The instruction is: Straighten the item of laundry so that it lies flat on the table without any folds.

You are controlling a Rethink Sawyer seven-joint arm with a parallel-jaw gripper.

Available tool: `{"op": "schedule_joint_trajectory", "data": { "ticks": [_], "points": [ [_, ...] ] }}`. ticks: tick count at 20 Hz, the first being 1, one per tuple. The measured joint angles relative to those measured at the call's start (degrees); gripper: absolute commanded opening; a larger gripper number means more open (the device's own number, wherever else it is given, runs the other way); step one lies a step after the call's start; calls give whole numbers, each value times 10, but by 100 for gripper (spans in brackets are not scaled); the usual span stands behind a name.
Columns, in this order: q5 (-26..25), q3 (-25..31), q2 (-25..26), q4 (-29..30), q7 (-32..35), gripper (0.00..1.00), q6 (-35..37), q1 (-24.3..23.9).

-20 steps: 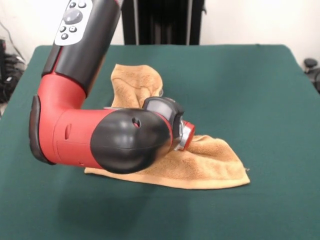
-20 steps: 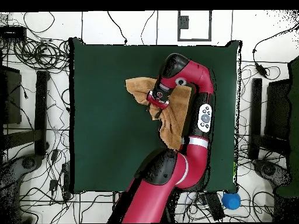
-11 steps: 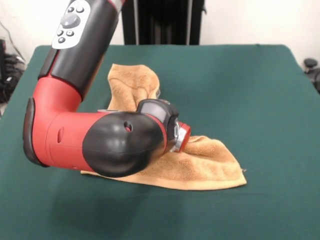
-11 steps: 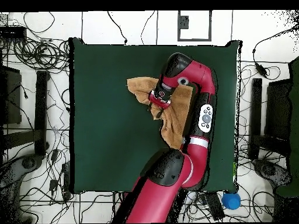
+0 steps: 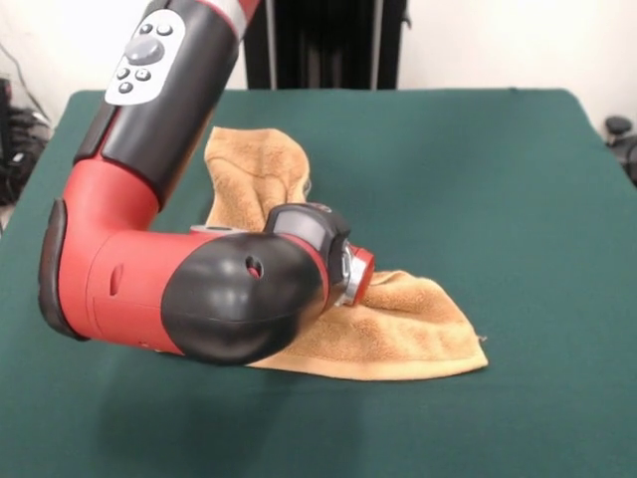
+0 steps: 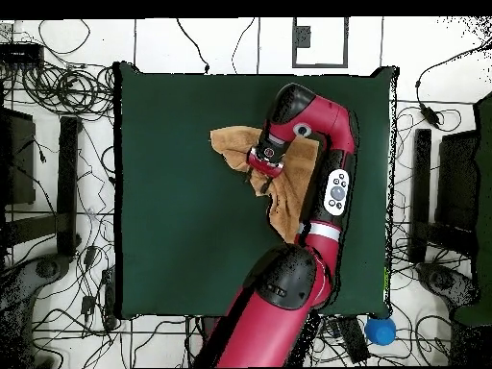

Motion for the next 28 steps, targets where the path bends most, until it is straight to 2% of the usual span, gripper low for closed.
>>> {"op": "schedule_joint_trajectory", "data": {
  "ticks": [6, 12, 28],
  "points": [
    [-63, 54, -3, 0, -17, 100, 11, -17],
    [-102, 86, -6, 0, -17, 100, 11, -27],
    [-135, 123, -6, 0, -17, 100, 14, -43]
  ]
}}
